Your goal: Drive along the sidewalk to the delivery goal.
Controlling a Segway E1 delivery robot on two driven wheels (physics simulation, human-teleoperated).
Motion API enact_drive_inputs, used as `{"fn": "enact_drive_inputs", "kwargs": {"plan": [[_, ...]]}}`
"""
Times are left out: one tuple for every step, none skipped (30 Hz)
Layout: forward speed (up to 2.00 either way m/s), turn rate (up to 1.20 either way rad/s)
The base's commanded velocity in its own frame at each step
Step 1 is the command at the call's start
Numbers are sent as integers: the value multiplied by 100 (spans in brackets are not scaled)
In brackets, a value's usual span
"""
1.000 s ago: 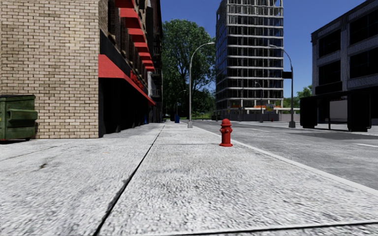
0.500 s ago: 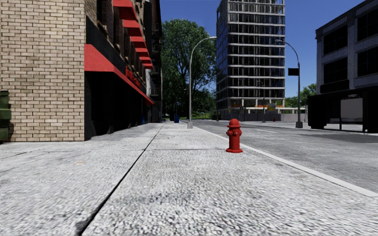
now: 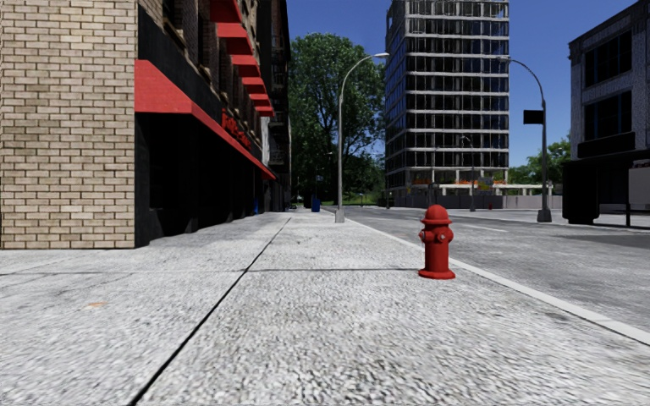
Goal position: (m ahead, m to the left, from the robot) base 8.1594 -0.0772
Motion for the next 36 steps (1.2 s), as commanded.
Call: {"fn": "enact_drive_inputs", "kwargs": {"plan": [[169, 0], [169, 0], [169, 0], [169, 0], [169, 0], [169, 0], [169, 0], [169, 0], [169, 0], [169, 0], [169, 0], [169, 0], [169, 0], [169, 0], [169, 0], [169, 0], [169, 0], [169, 0], [169, 0], [169, 0], [169, 0], [169, 0], [170, 0], [170, 0], [171, 0], [171, 0], [171, 0], [171, 0], [171, 0], [171, 0], [172, 0], [173, 0], [179, 0], [179, 0], [190, 0], [200, 0]]}}
